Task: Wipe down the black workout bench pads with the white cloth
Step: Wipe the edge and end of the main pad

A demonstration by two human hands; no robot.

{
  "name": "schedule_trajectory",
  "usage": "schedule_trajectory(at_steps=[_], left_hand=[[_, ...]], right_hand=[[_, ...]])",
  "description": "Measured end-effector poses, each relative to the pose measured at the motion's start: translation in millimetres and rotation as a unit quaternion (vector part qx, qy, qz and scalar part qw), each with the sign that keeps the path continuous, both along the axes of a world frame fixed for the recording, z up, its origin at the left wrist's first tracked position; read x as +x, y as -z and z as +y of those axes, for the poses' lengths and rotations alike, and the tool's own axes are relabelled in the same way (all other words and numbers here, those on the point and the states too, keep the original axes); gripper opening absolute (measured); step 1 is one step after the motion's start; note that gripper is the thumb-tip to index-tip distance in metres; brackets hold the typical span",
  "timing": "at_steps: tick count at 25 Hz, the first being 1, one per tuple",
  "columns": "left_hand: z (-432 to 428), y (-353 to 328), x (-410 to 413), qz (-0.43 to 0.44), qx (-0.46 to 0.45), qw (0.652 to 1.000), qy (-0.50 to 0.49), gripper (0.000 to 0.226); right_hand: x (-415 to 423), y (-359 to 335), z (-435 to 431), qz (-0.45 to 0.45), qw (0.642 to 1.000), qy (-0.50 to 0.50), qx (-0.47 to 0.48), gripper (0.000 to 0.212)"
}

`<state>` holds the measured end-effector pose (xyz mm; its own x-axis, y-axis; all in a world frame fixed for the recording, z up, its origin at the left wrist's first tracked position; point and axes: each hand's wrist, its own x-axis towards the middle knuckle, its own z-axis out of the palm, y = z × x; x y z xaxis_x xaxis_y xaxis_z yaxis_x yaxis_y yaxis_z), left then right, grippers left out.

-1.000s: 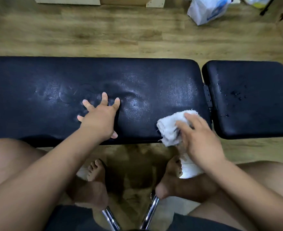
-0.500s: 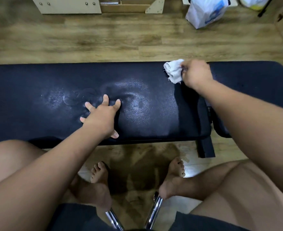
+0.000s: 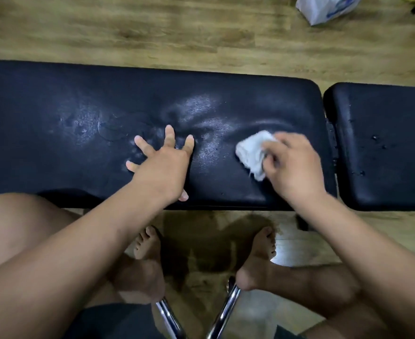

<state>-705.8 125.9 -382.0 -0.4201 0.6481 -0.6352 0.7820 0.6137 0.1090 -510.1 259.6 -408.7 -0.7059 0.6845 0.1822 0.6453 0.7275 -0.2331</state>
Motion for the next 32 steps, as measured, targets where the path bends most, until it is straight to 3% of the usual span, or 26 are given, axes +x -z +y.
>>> schedule_trajectory(at_steps=[5, 8, 14, 19, 23, 29, 32], left_hand=[[4.3, -3.4, 0.2, -0.008, -0.02, 1.0, 0.0, 0.13], [4.2, -9.1, -1.0, -0.005, -0.033, 0.999, 0.004, 0.129], [1.0, -15.8, -1.1, -0.01, -0.024, 1.0, 0.005, 0.125], [-34.2, -11.9, -10.0, 0.036, 0.047, 0.995, 0.081, 0.104], [-59.4, -0.1, -15.4, 0.107, 0.113, 0.982, 0.107, 0.096], [-53.4, 6.1, -19.1, 0.103, 0.126, 0.979, 0.122, 0.096], [-59.9, 6.5, -25.8, 0.09, 0.141, 0.978, 0.123, 0.094]], right_hand=[[-131.5, -3.7, 96.8, -0.08, 0.994, 0.079, -0.009, 0.029], [-159.7, -0.5, 104.4, -0.085, 0.987, 0.125, -0.048, 0.036], [-64.6, -8.7, -9.7, -0.055, 0.996, 0.074, -0.021, 0.026], [2.4, 4.1, -102.8, 0.027, 0.998, 0.007, -0.057, 0.031], [-59.9, 6.8, -55.0, 0.014, 0.999, -0.002, -0.033, 0.025], [-201.9, 3.8, 61.8, -0.119, 0.99, 0.068, 0.035, 0.025], [-219.7, 6.0, 63.7, -0.116, 0.993, 0.034, 0.007, 0.03]])
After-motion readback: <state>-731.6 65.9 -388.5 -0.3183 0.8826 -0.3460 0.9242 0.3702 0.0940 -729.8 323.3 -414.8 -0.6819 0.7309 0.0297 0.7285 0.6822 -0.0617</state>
